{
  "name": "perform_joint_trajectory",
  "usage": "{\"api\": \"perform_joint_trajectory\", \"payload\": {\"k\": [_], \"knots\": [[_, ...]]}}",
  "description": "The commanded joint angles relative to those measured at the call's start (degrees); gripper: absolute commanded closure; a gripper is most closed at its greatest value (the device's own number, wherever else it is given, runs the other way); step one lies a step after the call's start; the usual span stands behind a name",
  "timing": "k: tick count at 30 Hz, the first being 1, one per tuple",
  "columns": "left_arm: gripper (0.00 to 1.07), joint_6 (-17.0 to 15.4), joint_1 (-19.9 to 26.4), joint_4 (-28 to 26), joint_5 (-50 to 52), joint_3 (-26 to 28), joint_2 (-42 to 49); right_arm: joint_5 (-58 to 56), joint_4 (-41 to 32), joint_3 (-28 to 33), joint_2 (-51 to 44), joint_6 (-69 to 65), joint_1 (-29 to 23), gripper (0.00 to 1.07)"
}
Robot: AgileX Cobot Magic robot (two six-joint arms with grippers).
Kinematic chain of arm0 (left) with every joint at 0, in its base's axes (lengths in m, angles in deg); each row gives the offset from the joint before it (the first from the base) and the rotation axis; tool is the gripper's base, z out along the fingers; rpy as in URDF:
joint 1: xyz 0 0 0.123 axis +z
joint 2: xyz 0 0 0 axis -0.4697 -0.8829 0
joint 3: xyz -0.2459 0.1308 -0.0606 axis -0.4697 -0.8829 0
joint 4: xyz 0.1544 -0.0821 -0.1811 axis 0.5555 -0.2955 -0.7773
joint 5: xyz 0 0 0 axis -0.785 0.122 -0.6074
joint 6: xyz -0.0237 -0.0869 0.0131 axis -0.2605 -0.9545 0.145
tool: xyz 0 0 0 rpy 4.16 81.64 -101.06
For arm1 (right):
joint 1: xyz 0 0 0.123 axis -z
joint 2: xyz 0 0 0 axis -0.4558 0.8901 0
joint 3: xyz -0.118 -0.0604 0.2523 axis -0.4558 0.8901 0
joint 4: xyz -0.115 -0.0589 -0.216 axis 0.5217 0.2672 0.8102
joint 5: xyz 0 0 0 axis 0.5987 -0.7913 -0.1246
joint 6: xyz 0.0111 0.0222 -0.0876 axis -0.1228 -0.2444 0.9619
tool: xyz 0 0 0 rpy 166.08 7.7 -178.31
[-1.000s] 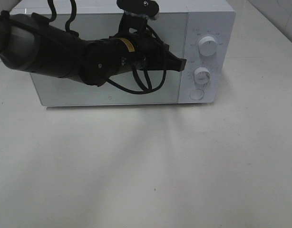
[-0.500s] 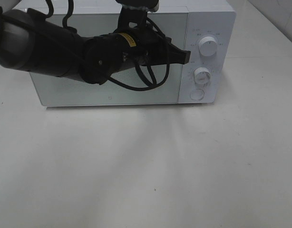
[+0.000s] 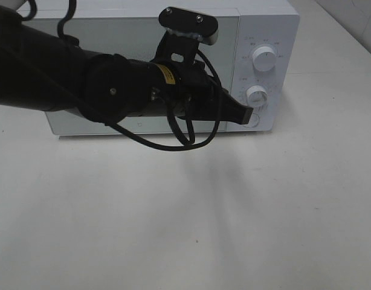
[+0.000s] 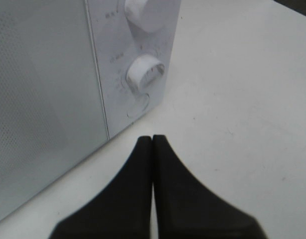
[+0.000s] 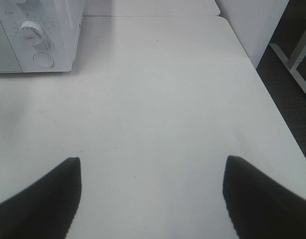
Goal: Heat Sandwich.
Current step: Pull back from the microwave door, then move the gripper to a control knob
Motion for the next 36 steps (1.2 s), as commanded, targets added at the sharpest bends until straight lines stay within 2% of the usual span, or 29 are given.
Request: {"api": "perform_joint_trajectory", "payload": {"k": [1,3,4,7,8,9,10,11,18,21,26,30,31,32,35,36], "knots": [[1.07,-0.46,-0.34,-0.17,-7.79,-0.23,2.75,0.17,-0.11,0.00,-1.66,0.52,0.23,0.32],[1.04,-0.46,-0.34,-0.17,-9.97,-0.23,3.32,0.17,-0.11,0.00,-1.66,0.52,0.23,0.32],[0.99,-0.46,-0.34,-0.17,-11.80,-0.23,3.90,0.17,-0.11,0.00,-1.66,0.52,0.23,0.32],[0.58,-0.57,-0.34,-0.17,-17.42,-0.23,6.02,0.17,-0.11,0.00,-1.66,0.57,0.23,0.32],[0.58,-0.57,-0.34,-0.17,-17.42,-0.23,6.02,0.17,-0.11,0.00,-1.66,0.57,0.23,0.32],[0.28,-0.74,-0.34,-0.17,-19.19,-0.23,6.76,0.17,-0.11,0.00,-1.66,0.57,0.23,0.32],[0.12,-0.92,-0.34,-0.23,-20.57,-0.23,6.99,0.17,-0.11,0.00,-1.66,0.57,0.23,0.32],[0.04,-0.92,-0.34,-0.23,-21.49,-0.23,7.28,0.17,-0.11,0.00,-1.66,0.57,0.23,0.32],[0.08,-0.57,-0.34,0.86,-26.76,-0.23,8.65,0.17,-0.11,0.00,-1.66,0.57,0.23,0.32],[0.08,-0.63,-0.23,4.30,-34.49,-0.17,10.03,0.17,-0.11,0.00,-1.66,0.57,0.23,0.32],[0.08,-1.15,2.01,5.79,-42.69,-0.17,12.15,0.17,-0.11,0.00,-1.66,0.52,0.23,0.32],[0.08,-3.27,8.19,5.84,-50.88,-0.17,14.84,0.17,-0.11,0.00,-1.66,0.52,0.23,0.32],[0.08,-3.38,11.00,5.84,-53.51,-0.17,16.44,0.17,-0.11,0.00,-1.66,0.52,0.23,0.32],[0.08,-3.38,11.00,5.84,-53.51,-0.17,16.44,0.17,-0.11,0.00,-1.66,0.52,0.23,0.32],[0.08,-3.38,15.53,5.84,-57.35,-0.17,18.62,0.17,-0.11,0.00,-1.66,0.52,0.23,0.32],[0.08,-3.38,18.96,5.90,-59.47,-0.17,20.05,0.17,-0.11,0.00,-1.66,0.52,0.23,0.32]]}}
